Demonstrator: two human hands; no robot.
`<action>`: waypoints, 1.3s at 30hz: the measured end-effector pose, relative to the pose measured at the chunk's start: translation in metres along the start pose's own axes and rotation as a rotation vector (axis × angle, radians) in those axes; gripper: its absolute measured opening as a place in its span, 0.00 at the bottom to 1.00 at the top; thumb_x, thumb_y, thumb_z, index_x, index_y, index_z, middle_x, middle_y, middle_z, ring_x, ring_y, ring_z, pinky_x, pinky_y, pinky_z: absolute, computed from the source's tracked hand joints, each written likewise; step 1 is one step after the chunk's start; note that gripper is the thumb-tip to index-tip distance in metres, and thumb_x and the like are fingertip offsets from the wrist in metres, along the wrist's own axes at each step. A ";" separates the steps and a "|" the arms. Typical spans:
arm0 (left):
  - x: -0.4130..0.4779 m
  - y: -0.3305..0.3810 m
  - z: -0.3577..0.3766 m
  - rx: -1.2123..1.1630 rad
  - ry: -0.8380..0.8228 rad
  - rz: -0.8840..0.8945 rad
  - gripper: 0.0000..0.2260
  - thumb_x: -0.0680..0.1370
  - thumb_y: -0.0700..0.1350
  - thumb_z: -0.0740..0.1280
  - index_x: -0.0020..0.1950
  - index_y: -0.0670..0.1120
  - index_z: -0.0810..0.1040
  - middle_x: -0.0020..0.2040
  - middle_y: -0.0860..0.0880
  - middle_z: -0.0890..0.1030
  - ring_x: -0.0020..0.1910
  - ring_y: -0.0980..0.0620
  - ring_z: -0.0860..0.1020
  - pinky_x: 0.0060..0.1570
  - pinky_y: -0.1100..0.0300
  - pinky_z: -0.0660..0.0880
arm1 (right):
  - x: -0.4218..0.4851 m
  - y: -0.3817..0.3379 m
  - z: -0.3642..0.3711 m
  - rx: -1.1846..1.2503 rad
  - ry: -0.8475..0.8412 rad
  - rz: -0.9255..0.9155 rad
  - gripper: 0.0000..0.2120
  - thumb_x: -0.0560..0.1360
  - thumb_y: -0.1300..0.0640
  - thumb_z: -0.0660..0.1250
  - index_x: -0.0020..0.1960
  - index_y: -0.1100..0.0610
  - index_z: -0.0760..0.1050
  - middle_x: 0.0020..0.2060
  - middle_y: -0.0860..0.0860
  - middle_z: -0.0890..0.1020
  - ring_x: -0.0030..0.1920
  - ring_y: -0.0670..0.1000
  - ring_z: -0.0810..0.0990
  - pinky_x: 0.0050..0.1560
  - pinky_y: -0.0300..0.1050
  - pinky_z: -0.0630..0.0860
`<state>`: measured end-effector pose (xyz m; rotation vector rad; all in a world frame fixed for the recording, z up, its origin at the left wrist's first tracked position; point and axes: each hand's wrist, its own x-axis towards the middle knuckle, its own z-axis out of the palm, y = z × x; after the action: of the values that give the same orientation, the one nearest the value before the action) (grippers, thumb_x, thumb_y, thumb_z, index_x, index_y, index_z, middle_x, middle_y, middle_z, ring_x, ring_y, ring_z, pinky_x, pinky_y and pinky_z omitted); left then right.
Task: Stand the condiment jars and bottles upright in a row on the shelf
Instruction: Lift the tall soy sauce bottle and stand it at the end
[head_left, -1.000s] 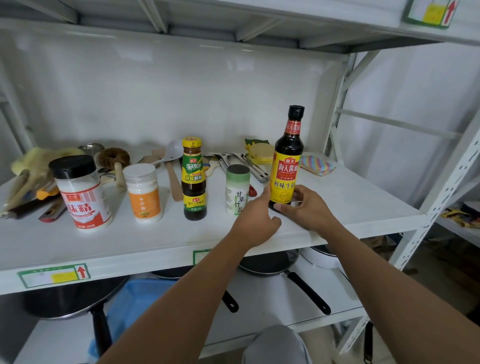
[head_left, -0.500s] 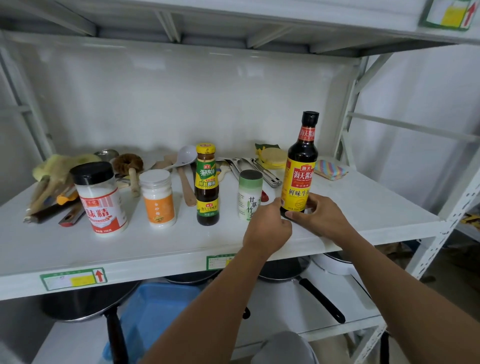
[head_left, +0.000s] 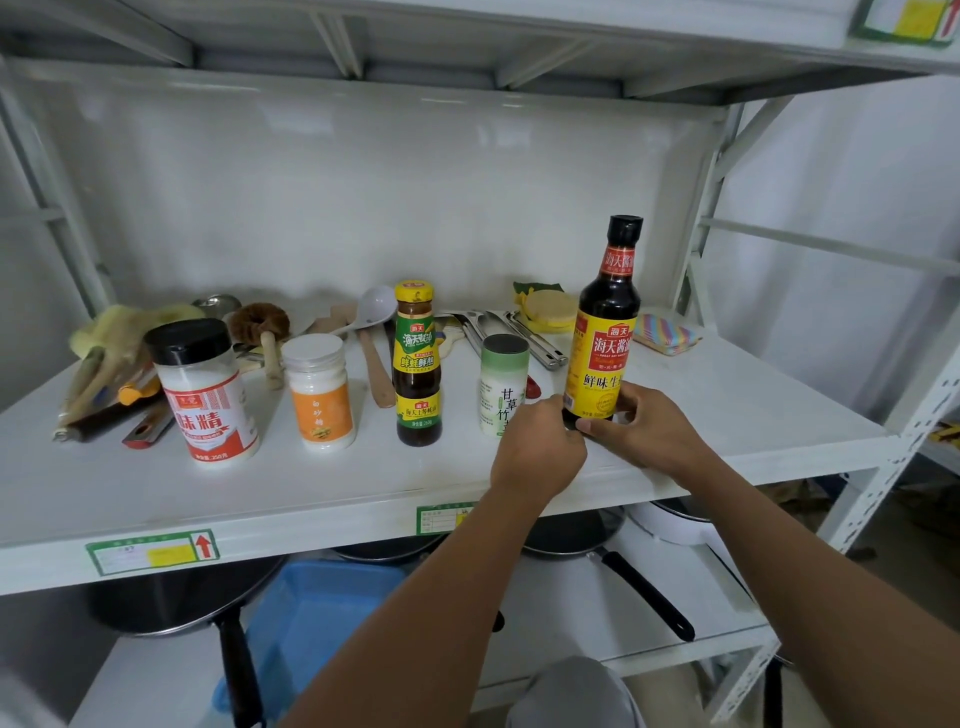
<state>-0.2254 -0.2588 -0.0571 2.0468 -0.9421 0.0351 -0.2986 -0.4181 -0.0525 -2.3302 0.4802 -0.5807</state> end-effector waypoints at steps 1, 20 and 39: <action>0.000 0.000 0.000 0.005 0.002 -0.001 0.16 0.80 0.40 0.66 0.68 0.43 0.79 0.58 0.43 0.84 0.56 0.44 0.82 0.57 0.53 0.79 | 0.000 0.000 0.001 0.003 -0.004 0.001 0.25 0.73 0.42 0.76 0.68 0.45 0.78 0.59 0.45 0.84 0.55 0.44 0.80 0.51 0.40 0.72; -0.027 0.005 -0.002 0.097 -0.041 0.023 0.26 0.80 0.40 0.63 0.79 0.44 0.68 0.57 0.41 0.81 0.56 0.42 0.80 0.52 0.53 0.76 | -0.009 -0.004 0.006 -0.037 0.012 0.064 0.30 0.74 0.44 0.76 0.73 0.49 0.73 0.65 0.49 0.82 0.57 0.48 0.77 0.56 0.44 0.72; -0.160 -0.116 -0.147 -0.179 0.358 0.029 0.11 0.80 0.35 0.64 0.56 0.50 0.77 0.42 0.54 0.84 0.41 0.54 0.82 0.43 0.54 0.79 | -0.094 -0.156 0.092 0.062 0.010 -0.299 0.11 0.75 0.64 0.68 0.52 0.49 0.78 0.46 0.48 0.78 0.47 0.45 0.78 0.47 0.39 0.76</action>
<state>-0.2216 -0.0166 -0.1008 1.7850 -0.7228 0.3122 -0.3007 -0.2157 -0.0321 -2.3565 0.1150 -0.7349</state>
